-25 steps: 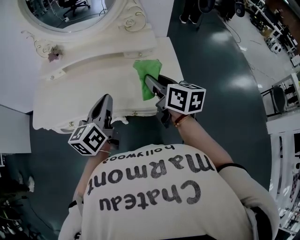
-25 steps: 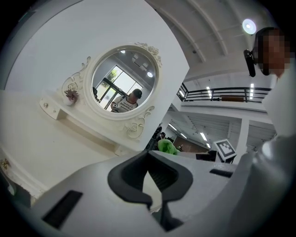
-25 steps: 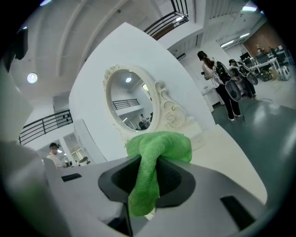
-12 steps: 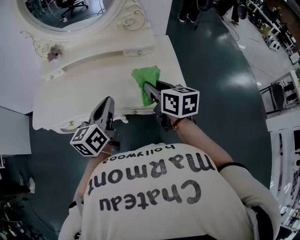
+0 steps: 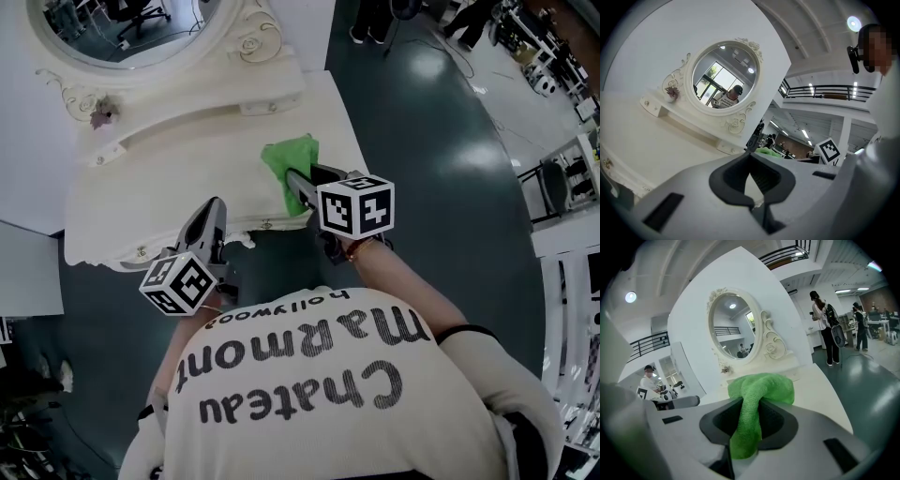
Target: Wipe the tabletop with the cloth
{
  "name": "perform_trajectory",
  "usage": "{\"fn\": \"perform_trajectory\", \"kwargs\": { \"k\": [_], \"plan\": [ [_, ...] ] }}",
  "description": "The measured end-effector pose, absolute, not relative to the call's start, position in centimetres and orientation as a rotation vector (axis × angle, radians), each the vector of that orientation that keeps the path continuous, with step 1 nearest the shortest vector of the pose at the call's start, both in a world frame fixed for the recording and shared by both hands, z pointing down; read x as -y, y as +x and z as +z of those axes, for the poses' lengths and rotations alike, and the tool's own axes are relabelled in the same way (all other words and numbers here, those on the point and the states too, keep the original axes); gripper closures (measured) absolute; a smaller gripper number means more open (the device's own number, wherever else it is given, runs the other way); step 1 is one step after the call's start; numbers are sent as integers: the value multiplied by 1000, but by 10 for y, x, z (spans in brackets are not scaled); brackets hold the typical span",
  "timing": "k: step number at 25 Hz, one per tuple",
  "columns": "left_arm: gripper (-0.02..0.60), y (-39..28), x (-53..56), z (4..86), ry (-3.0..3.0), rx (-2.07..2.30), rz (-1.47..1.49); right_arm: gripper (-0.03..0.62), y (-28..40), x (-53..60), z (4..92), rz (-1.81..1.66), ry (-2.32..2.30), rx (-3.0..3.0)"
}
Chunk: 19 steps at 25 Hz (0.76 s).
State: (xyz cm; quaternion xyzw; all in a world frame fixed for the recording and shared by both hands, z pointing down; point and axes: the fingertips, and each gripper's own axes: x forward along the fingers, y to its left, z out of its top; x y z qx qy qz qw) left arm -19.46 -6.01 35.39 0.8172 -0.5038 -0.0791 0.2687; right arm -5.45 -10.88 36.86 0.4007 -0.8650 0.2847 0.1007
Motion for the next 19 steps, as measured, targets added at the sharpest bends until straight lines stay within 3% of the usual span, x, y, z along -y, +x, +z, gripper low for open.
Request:
{"fn": "perform_trajectory", "kwargs": {
  "k": [19],
  "plan": [
    [575, -186, 55, 357, 2204, 1356, -199, 497, -43, 101, 376, 847, 1184, 2533]
  ]
}}
